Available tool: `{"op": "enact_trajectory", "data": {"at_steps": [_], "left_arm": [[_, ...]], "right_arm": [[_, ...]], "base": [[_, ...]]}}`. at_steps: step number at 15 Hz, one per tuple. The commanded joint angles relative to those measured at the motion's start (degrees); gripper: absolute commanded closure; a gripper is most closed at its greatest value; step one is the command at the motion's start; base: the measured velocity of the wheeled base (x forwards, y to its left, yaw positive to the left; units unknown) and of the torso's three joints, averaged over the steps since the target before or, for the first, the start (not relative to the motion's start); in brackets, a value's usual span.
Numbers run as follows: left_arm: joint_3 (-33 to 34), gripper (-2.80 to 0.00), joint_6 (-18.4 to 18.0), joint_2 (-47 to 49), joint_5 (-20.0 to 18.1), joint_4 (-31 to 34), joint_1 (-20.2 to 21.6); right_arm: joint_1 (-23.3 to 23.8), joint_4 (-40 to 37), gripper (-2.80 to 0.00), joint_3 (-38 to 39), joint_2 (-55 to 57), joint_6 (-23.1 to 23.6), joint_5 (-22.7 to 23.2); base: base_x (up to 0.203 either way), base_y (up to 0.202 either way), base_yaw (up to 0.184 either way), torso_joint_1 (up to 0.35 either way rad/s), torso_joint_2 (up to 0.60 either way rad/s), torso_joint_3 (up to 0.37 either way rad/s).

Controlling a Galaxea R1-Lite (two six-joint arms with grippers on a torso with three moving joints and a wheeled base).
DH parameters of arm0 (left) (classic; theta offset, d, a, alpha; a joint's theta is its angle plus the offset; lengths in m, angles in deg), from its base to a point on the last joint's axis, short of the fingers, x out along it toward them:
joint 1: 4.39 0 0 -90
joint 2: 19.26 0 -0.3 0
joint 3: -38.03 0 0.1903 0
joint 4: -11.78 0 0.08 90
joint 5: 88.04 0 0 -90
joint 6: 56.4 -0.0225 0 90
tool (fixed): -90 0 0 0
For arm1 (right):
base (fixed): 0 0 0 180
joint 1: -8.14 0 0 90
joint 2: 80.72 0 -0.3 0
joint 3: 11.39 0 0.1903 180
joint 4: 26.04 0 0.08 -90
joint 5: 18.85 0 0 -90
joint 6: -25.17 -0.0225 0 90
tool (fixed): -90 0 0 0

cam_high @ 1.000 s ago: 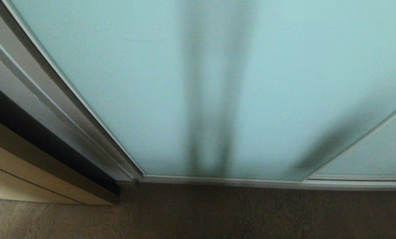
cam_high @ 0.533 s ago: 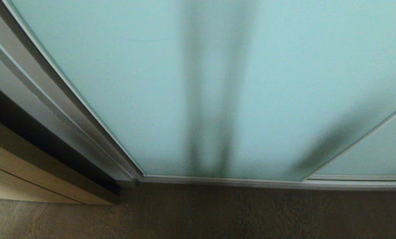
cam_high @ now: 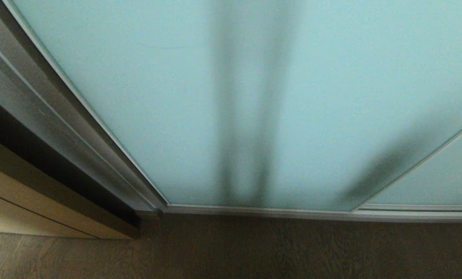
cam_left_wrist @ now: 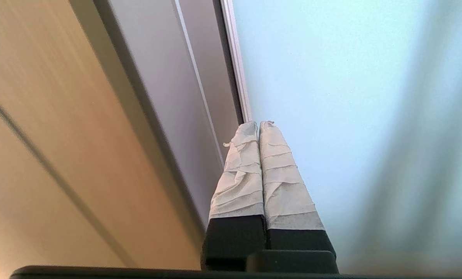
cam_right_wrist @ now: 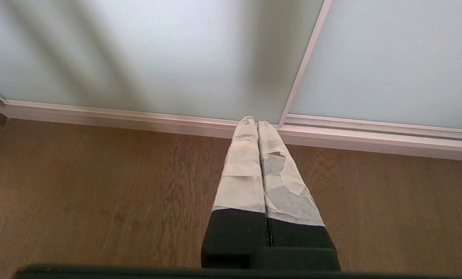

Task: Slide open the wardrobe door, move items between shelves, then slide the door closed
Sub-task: Open the door

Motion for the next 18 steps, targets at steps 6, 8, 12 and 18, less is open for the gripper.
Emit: {"op": "enact_trajectory", "data": {"at_steps": [6, 8, 12, 18], "left_arm": [[-22.9, 0.00, -0.2, 30.2, 10.8, -22.1, 0.0], [-24.7, 0.00, -0.2, 34.2, 12.9, -26.8, 0.0], [-28.1, 0.00, 0.0, 41.5, 15.9, -30.5, 0.0], [-32.2, 0.00, 1.1, 50.0, 15.9, -30.7, -0.4]], "right_arm": [[0.0, 0.0, 0.00, 0.0, 0.0, 0.0, 0.0], [0.0, 0.0, 0.00, 0.0, -0.1, 0.0, 0.0], [0.0, 0.0, 0.00, 0.0, -0.1, 0.0, 0.0], [0.0, 0.0, 0.00, 0.0, -0.1, 0.0, 0.0]], "base": [[0.000, 0.000, 0.000, 0.000, 0.00, 0.000], [0.000, 0.000, 0.000, 0.000, 0.00, 0.000], [0.000, 0.000, 0.000, 0.000, 0.00, 0.000], [0.000, 0.000, 0.000, 0.000, 0.00, 0.000]]}}
